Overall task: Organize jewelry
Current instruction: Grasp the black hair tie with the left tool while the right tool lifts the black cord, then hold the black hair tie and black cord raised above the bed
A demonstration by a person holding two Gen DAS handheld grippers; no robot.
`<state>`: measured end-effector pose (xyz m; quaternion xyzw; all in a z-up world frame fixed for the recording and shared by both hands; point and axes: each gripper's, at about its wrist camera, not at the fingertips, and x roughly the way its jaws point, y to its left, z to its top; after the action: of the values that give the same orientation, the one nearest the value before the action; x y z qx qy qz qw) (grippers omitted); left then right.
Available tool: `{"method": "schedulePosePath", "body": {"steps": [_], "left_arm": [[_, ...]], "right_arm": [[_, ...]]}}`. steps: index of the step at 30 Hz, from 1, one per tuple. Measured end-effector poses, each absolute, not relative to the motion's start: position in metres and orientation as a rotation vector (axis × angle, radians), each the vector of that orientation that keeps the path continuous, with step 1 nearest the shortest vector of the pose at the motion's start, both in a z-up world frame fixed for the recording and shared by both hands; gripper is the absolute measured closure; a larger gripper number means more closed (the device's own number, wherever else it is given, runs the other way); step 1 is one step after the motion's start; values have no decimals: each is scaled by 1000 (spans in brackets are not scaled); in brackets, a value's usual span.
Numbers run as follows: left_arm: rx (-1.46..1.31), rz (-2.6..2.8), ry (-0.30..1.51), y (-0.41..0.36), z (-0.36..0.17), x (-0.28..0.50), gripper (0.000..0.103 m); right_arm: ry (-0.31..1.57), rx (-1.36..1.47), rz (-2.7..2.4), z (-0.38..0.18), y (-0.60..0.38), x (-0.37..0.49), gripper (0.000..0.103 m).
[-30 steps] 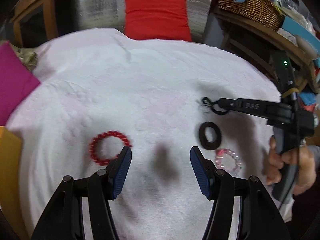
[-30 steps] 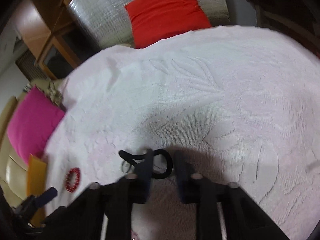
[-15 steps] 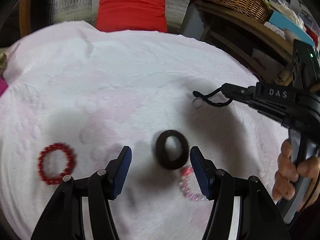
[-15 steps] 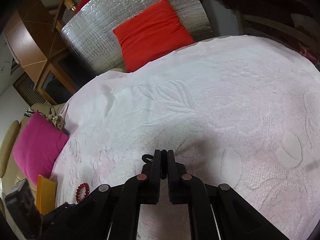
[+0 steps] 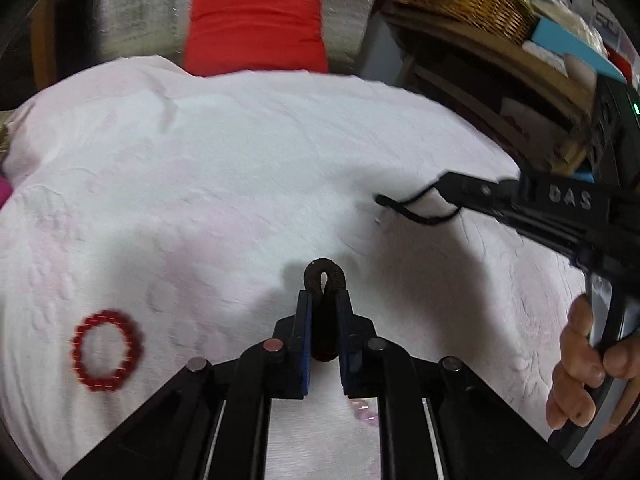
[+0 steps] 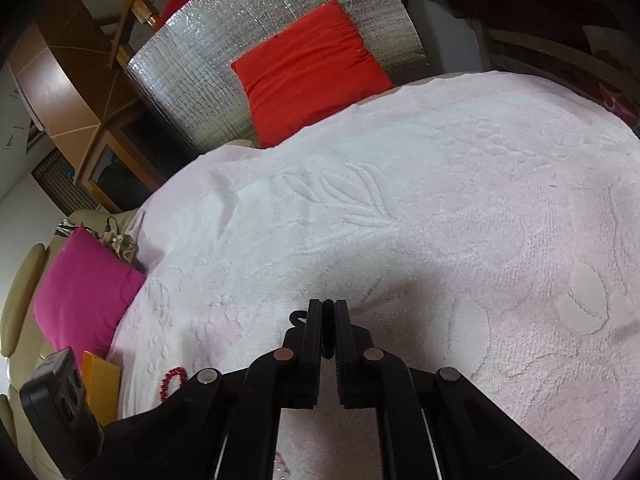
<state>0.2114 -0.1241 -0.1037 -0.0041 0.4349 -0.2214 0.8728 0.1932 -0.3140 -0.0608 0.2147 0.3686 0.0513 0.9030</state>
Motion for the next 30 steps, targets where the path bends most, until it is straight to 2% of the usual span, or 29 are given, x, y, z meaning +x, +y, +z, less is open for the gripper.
{"method": "schedulePosePath", "body": {"steps": [10,30], "left_arm": [[-41,-328,803,-75,-69,200,92],[-33,-48,753,19,-61,192,92]], "right_arm": [[710,413,223,-41,-272,176,96],[737,307,347,-44,-170,168,96]]}}
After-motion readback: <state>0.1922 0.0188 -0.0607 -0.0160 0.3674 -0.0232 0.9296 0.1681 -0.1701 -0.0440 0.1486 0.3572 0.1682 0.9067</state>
